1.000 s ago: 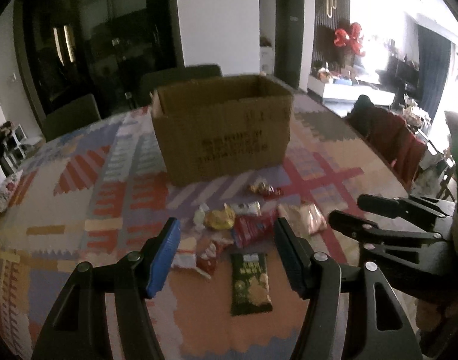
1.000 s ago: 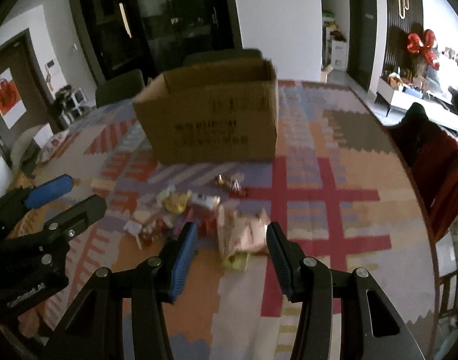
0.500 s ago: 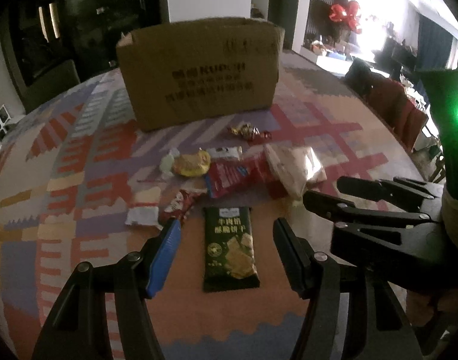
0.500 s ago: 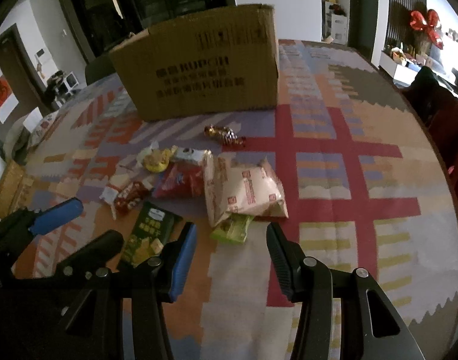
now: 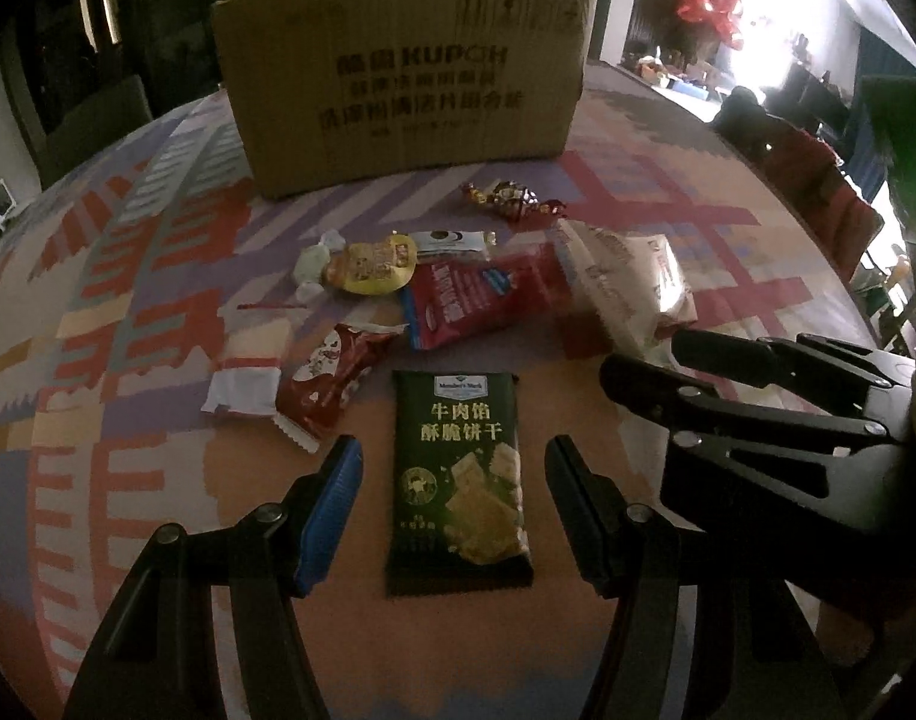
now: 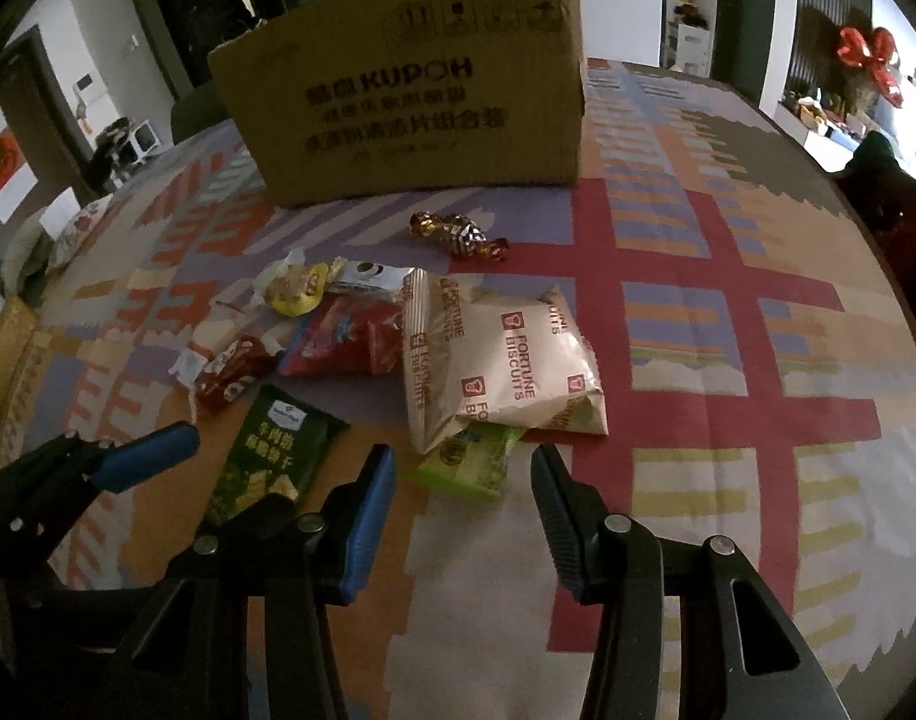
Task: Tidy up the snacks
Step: 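Return both tools to the snack pile, then grasp the green cracker pack with the left tool while the right grasps the green-yellow pack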
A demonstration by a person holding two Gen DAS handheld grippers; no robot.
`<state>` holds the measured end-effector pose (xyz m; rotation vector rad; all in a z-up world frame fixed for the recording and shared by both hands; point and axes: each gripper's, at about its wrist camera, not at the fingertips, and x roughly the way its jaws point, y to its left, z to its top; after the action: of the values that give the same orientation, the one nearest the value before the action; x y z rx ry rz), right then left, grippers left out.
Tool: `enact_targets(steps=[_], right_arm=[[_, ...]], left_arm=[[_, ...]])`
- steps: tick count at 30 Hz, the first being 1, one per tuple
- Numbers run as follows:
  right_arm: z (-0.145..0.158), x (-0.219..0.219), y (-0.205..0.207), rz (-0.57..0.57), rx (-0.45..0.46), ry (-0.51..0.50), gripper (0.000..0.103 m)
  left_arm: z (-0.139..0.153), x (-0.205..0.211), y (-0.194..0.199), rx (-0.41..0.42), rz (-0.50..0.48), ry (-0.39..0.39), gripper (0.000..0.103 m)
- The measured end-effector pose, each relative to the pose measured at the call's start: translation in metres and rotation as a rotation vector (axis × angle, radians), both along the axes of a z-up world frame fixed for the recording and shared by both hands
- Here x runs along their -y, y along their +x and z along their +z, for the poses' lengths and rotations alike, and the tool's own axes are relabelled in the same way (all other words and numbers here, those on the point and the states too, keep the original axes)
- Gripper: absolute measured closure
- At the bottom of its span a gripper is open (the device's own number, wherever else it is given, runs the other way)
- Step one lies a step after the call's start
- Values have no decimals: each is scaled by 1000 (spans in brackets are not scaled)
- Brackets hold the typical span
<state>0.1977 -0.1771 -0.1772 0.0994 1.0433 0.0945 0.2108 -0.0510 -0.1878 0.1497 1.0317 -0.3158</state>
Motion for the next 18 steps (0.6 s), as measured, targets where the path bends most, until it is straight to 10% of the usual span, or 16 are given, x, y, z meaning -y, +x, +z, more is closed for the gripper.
enact_targets(steps=[18], right_arm=[[-6, 6, 17, -61, -31, 56, 64]], left_arm=[[-13, 2, 10, -44, 12, -5, 57]])
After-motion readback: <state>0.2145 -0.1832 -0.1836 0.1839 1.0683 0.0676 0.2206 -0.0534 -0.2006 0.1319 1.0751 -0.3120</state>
